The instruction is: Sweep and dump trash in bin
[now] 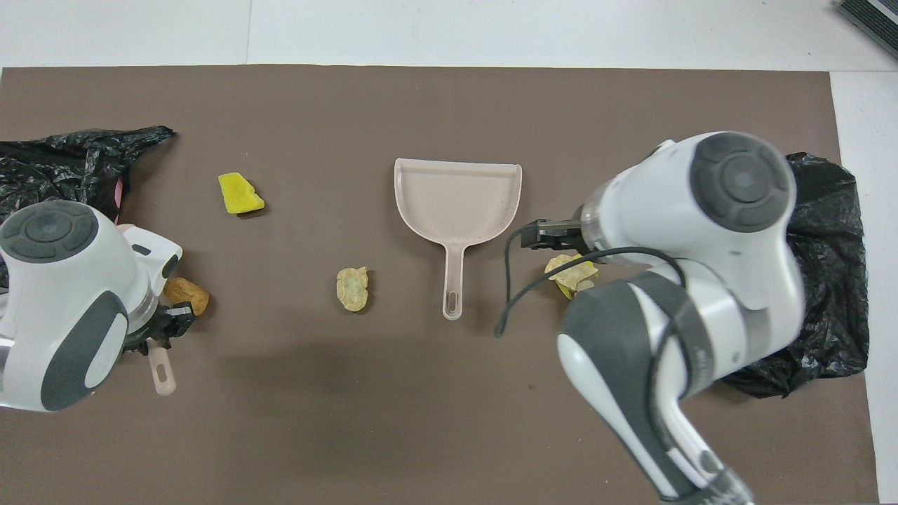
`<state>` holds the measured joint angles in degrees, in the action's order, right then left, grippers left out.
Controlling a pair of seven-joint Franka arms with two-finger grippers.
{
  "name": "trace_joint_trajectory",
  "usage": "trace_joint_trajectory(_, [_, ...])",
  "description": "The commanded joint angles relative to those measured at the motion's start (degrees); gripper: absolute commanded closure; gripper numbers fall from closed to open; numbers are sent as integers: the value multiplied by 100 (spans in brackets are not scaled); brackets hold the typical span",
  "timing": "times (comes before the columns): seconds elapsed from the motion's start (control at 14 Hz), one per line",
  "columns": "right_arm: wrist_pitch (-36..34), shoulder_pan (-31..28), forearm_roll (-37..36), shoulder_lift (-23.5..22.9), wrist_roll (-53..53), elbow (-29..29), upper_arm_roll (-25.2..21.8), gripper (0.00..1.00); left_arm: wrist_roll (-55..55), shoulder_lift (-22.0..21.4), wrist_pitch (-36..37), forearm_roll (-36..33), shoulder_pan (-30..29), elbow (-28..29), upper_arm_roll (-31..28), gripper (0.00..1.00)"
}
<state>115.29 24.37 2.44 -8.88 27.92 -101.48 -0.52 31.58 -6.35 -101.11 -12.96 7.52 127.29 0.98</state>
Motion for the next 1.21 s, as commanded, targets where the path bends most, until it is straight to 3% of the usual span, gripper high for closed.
trace_joint_trajectory(0.0, [152, 260, 142, -525, 827, 452, -27, 0, -81, -665, -628, -154, -101, 1172, 96, 100])
trace_joint_trajectory(0.29, [581, 699, 590, -1105, 1102, 462, -27, 0, -125, -631, -1024, -40, 21, 1281, 139, 100])
trace_joint_trajectory(0.43, [801, 911, 556, -1387, 1233, 427, -27, 0, -212, -595, -1332, 415, 362, 1264, 131, 100])
trace_joint_trajectory(0.86, [732, 920, 468, -1353, 742, 181, -45, 0, -1370, -498, -1763, 1349, 995, 1237, 140, 100])
trace_joint_trajectory(1.0, [688, 929, 459, -1353, 750, 189, -45, 10, -1986, -455, -1825, 1497, 1285, 1220, 140, 100])
trace_joint_trajectory(1.07, [688, 920, 433, -1353, 733, 181, -45, 22, -2258, -455, -1868, 1551, 1348, 1194, 140, 100])
trace_joint_trajectory(1.14, [688, 920, 406, -1353, 724, 181, -45, 41, -2505, -446, -1852, 1560, 1435, 1185, 140, 100])
